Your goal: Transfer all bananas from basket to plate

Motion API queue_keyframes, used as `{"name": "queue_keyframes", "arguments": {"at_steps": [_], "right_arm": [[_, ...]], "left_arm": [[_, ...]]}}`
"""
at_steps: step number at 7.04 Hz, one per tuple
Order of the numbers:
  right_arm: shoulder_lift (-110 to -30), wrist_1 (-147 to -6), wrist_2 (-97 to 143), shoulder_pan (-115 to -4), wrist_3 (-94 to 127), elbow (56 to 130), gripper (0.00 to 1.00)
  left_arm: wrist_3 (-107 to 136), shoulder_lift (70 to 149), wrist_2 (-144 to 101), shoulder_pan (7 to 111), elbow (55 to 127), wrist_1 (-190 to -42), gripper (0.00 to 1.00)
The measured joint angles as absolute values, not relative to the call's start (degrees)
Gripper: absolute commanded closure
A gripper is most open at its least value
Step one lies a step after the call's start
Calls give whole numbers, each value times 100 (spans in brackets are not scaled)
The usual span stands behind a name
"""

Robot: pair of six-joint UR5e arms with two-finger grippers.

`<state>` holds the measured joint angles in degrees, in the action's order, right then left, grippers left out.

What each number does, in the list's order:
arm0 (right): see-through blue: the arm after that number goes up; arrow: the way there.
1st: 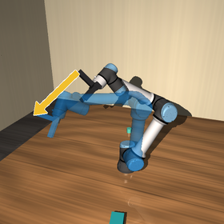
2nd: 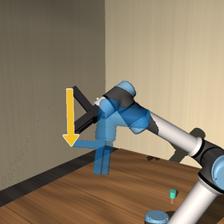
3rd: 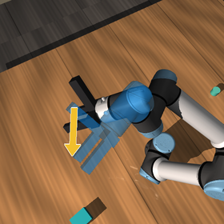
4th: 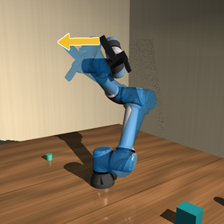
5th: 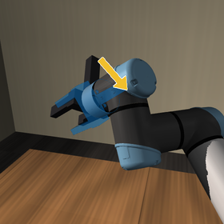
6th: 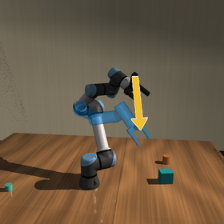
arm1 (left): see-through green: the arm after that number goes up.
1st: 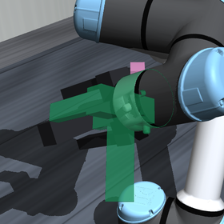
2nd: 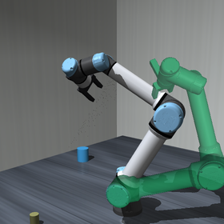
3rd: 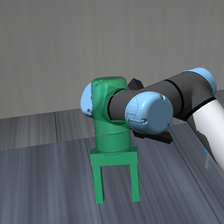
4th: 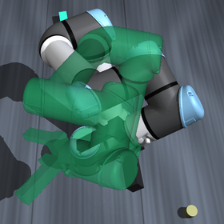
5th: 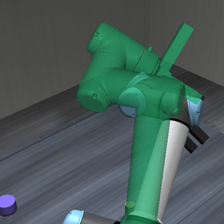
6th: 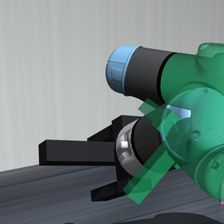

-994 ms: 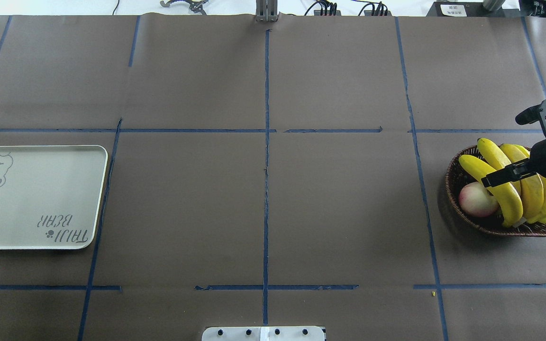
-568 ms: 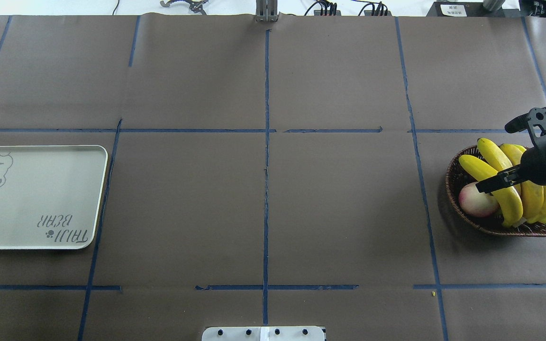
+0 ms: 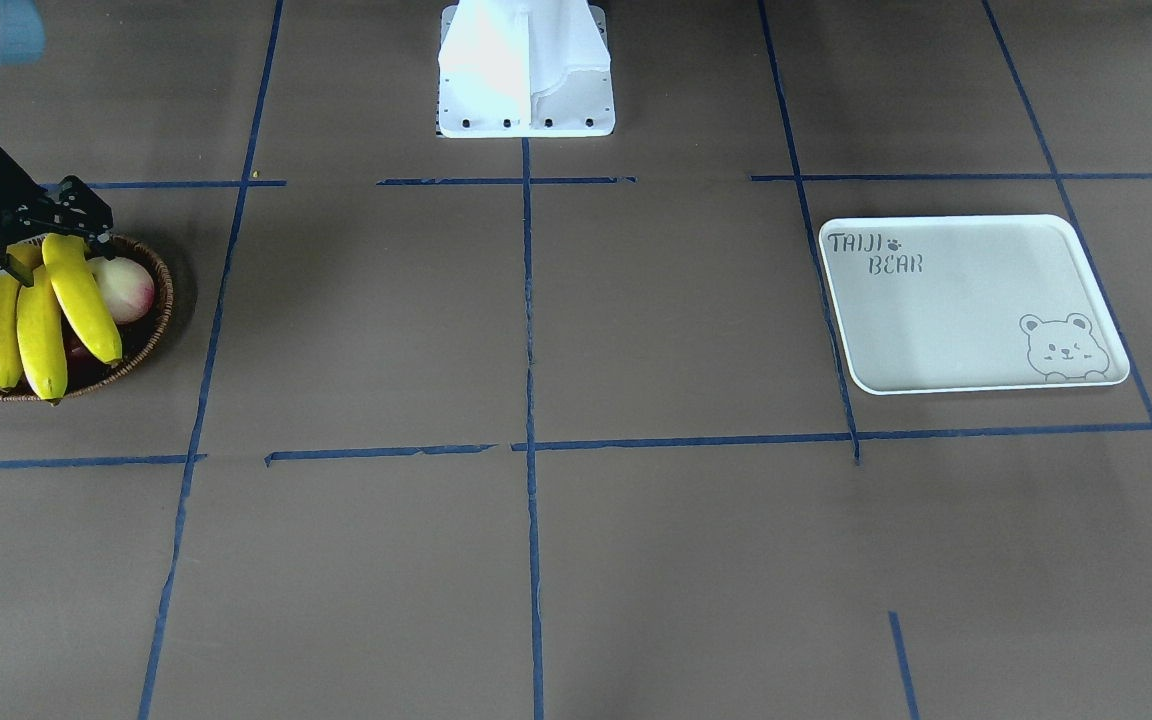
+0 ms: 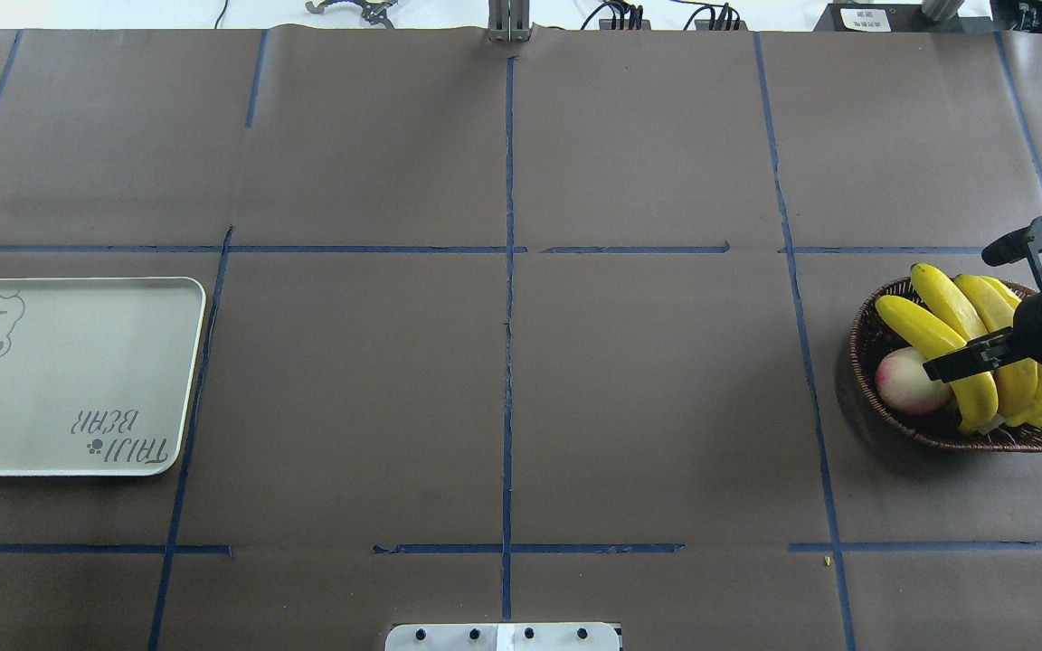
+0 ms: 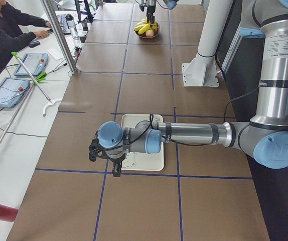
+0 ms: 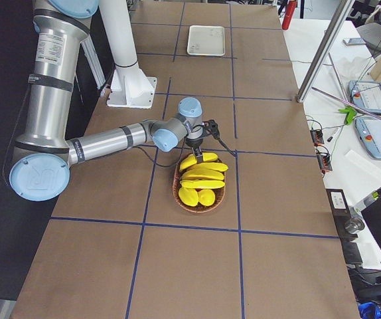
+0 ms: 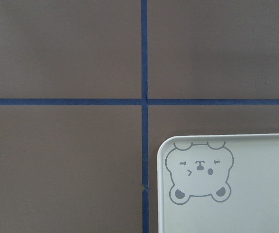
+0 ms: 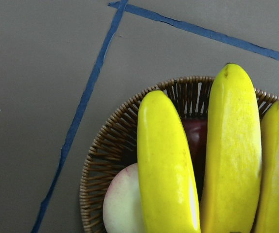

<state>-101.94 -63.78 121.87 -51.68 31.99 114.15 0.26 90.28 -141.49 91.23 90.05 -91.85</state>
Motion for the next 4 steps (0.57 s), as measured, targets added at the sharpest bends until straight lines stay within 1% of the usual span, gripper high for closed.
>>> {"name": "queue_keyframes", "arguments": {"at_steps": [3,4], "right_arm": [[-10260,-6419,12166,-5127,3201,11435,6],[-10259,-6428,12157,-5093,3207,11428,7]], "left_arm": [[26,9019,-14150,9123,8993,-9184,0],[26,9018,-14150,9123,8993,-9185,0]]}}
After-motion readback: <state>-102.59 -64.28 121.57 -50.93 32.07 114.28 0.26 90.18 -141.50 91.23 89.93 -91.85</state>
